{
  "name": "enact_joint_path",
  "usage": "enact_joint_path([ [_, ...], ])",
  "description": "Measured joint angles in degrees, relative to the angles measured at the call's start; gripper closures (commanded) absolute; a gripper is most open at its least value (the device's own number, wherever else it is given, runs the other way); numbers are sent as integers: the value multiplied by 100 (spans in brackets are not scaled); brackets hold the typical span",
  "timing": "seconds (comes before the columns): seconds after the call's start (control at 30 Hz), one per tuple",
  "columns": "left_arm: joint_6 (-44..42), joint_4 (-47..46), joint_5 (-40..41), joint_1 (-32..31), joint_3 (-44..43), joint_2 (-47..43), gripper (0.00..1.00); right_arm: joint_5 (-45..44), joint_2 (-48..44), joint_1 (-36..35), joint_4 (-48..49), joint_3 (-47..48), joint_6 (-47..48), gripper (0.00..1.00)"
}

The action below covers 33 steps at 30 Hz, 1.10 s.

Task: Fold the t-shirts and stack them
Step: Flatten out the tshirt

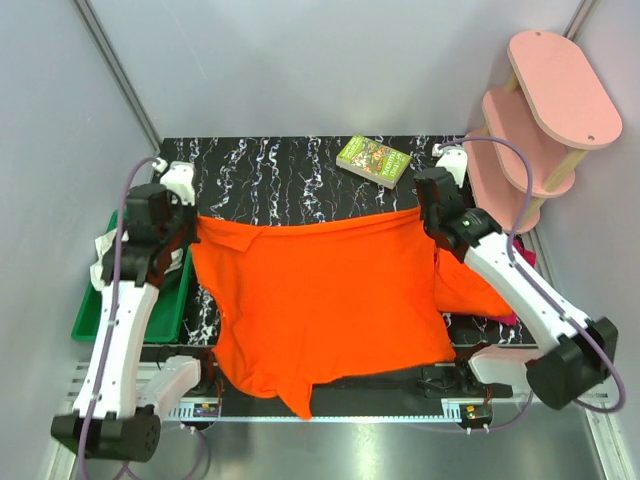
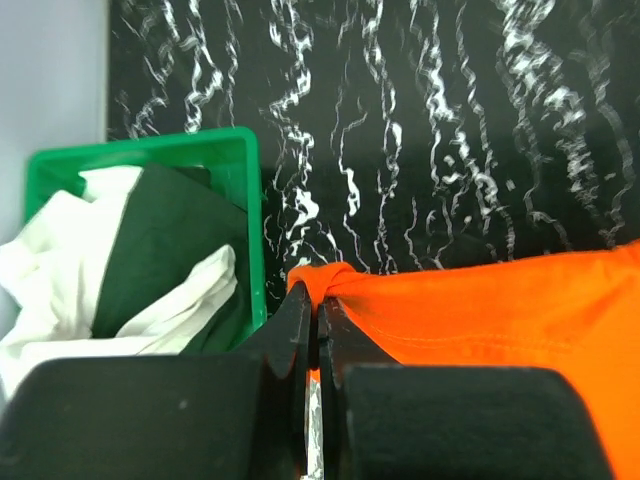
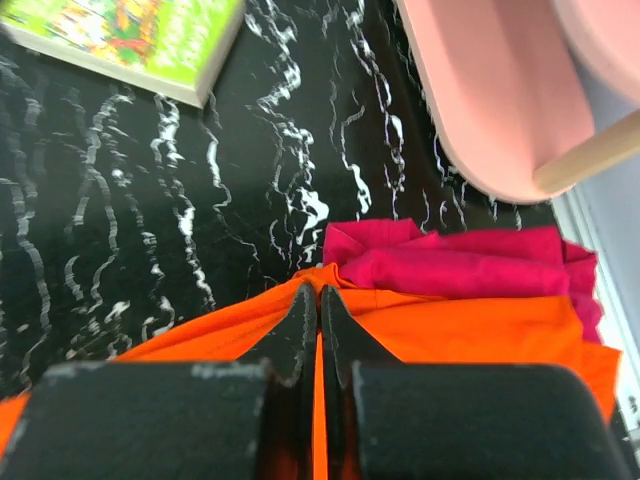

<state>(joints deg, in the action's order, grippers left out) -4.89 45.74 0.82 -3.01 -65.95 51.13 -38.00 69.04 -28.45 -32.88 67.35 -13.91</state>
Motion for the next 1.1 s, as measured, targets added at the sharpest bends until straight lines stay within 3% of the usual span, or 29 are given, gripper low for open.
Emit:
enact_joint_path([
  [0.17, -127, -776, 4, 0, 376, 984, 100, 68, 903, 302, 439, -55, -245, 100],
  [0.43, -240, -1703, 208, 0, 227, 2664, 100, 339, 2492, 734, 933, 162, -352, 100],
  [0.97, -87, -2190, 426, -52, -2859, 5709, 100, 933, 4732, 1631, 1187, 2518, -422, 100],
  [1.1, -83, -2210, 507, -162, -3298, 6273, 100, 1080, 5263, 1781, 1207, 2992, -442, 100],
])
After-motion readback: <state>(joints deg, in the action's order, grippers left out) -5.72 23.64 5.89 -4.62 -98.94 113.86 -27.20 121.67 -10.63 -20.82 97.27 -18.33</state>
